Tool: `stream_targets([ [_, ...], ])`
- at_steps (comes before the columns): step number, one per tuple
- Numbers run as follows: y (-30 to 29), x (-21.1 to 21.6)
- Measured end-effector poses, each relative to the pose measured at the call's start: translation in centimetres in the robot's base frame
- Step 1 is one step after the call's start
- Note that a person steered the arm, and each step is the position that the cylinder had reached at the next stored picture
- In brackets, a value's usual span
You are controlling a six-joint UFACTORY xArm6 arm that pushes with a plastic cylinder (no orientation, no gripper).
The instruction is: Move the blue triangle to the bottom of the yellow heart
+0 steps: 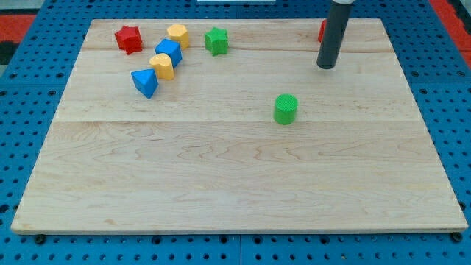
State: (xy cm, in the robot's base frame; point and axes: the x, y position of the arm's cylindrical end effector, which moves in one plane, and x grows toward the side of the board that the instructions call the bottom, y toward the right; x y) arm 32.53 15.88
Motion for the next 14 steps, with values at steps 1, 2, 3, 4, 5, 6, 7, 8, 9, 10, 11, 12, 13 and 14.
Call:
stream_targets([
  [1, 1.1, 1.0],
  [2, 1.1, 1.7],
  [3, 0.6, 2.1],
  [4, -4.7, 1.4],
  [5, -10.9, 0.4],
  [6, -12.9, 0.8],
  [7, -12.5, 0.8],
  [8, -12.5, 0.8],
  [9, -12.5, 1.2],
  [10, -13.0, 3.1],
  [11, -16.5, 3.3],
  [12, -19.7, 1.6],
  [13, -23.8, 0.3],
  [14, -28.2, -0.2],
])
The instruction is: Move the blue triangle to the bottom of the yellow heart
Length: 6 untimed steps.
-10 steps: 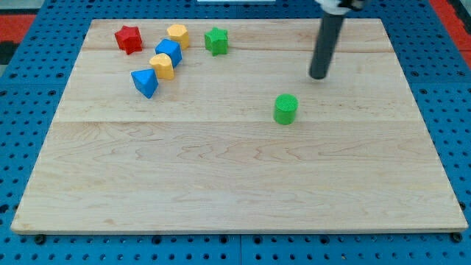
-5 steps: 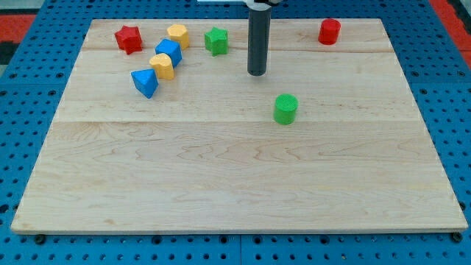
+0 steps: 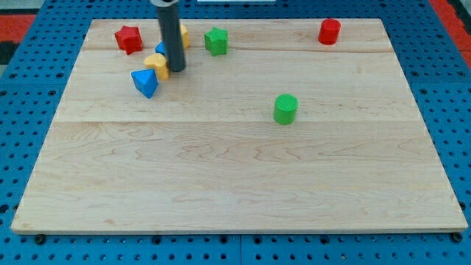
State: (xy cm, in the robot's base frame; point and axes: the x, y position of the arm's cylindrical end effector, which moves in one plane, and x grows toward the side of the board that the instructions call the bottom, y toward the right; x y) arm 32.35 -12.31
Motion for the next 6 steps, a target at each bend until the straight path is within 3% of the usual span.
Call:
stream_targets([
  [2, -5.2, 2.0],
  [4, -2.4, 4.6],
  [5, 0.2, 3.1],
  [6, 1.7, 4.5],
])
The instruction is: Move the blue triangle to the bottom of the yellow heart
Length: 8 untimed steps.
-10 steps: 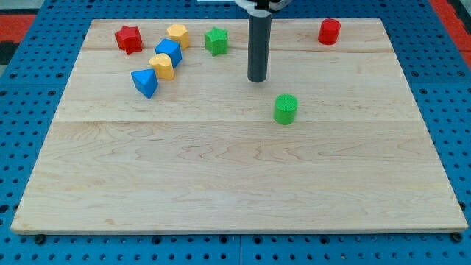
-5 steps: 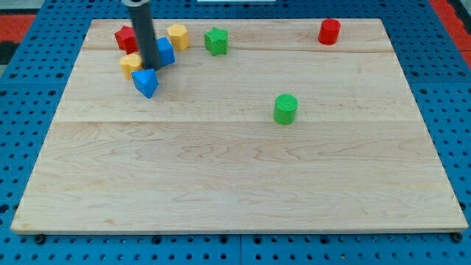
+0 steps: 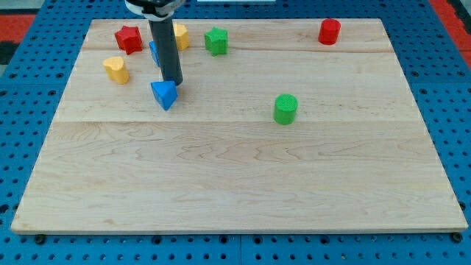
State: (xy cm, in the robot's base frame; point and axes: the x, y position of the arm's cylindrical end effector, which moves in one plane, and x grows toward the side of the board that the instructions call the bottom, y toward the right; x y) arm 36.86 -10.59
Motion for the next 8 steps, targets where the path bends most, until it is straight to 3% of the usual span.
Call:
stream_targets([
  [2, 0.5, 1.6],
  [6, 1.7, 9.6],
  [7, 0.0, 5.7],
  [8, -2.3, 5.1],
])
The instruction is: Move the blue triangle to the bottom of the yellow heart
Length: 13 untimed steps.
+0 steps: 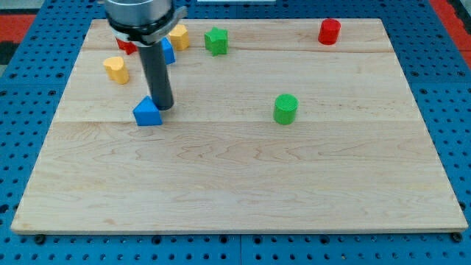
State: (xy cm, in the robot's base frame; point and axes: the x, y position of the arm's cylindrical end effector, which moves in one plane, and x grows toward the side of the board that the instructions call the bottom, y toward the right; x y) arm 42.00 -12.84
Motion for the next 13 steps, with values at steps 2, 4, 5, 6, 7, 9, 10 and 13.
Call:
stream_targets([
  [2, 2.9, 3.7],
  [4, -0.6, 4.5],
  [5, -3.7, 4.5],
  [6, -5.7, 4.5],
  [7, -8.5, 3.9],
  [9, -8.5, 5.6],
  [10, -13.6, 7.1],
  [13, -9.7, 2.6],
])
